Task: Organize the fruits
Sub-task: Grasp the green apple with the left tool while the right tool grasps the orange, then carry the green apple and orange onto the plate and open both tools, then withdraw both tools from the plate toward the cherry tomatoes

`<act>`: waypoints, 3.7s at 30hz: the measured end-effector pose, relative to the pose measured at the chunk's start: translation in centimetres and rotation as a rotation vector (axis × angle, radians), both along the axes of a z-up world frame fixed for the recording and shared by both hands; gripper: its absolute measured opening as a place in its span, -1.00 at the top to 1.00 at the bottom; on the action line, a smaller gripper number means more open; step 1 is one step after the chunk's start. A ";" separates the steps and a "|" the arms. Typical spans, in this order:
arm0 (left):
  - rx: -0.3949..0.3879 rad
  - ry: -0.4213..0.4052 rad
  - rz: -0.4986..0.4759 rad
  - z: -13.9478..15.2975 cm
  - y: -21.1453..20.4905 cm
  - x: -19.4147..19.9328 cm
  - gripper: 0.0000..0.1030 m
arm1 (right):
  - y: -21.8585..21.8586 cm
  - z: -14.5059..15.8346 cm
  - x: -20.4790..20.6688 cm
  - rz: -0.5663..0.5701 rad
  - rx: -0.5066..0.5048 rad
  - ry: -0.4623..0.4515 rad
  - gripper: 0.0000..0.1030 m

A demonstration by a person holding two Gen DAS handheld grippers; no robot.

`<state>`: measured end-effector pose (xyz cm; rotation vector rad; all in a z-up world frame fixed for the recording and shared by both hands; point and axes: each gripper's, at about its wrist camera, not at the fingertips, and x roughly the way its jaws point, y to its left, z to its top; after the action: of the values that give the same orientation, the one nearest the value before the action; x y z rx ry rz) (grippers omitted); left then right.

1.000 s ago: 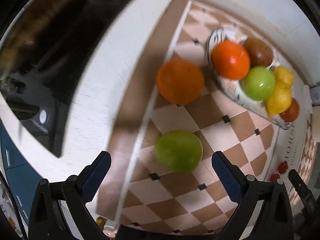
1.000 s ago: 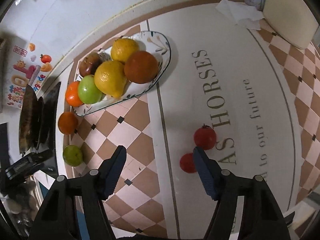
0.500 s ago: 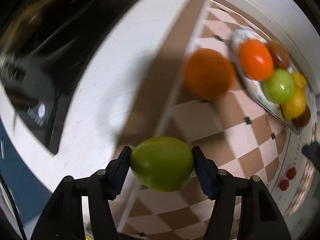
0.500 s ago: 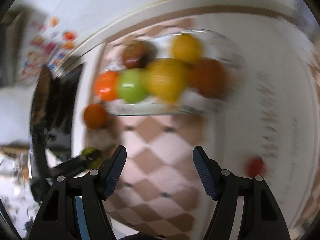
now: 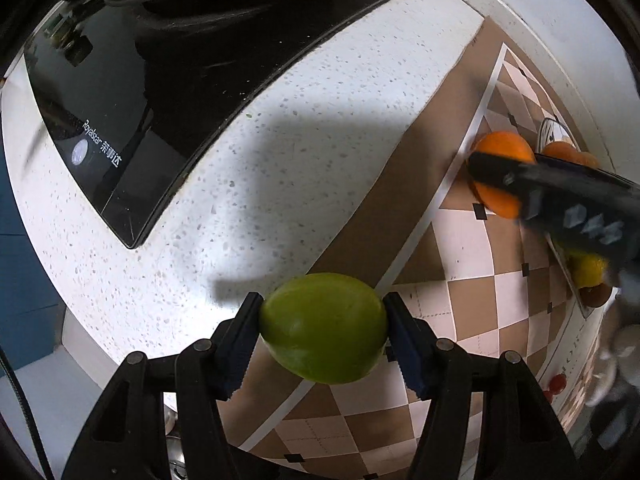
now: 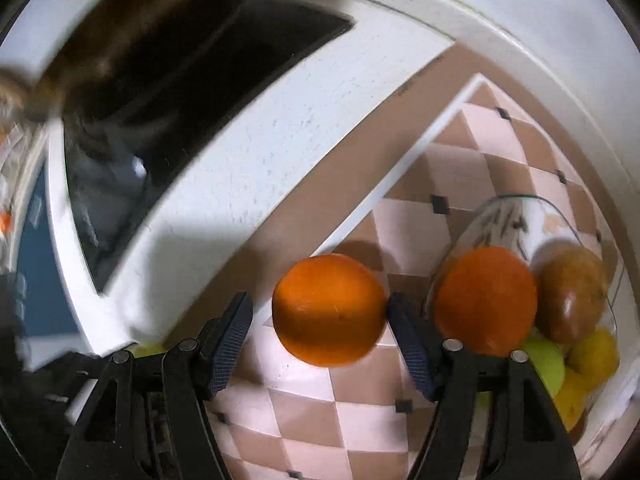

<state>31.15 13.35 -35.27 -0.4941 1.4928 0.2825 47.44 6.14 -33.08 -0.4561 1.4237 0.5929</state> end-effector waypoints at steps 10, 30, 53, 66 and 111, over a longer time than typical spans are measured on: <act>-0.005 -0.016 -0.036 1.8 0.6 1.7 -0.14 | -3.4 1.5 -2.8 -0.007 0.061 -0.002 -0.27; -0.045 0.026 -0.341 1.1 -10.3 3.5 -0.15 | -24.3 -0.4 -13.8 -0.543 0.189 0.165 -0.29; -0.060 -0.060 -0.474 7.8 -13.3 25.8 -0.15 | -37.2 6.1 1.3 -0.869 0.302 -0.045 -0.28; -0.041 0.081 -0.508 2.5 -14.7 27.8 -0.16 | -35.1 1.6 3.9 -0.927 0.263 0.007 -0.29; 0.197 -0.399 -0.541 18.3 -14.3 6.8 -0.75 | -28.2 16.6 -10.3 -0.773 0.101 -0.309 -0.84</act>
<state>37.96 -0.97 -16.93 0.0253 1.1394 -0.0939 37.11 -22.08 -16.44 0.0991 1.1457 -0.0369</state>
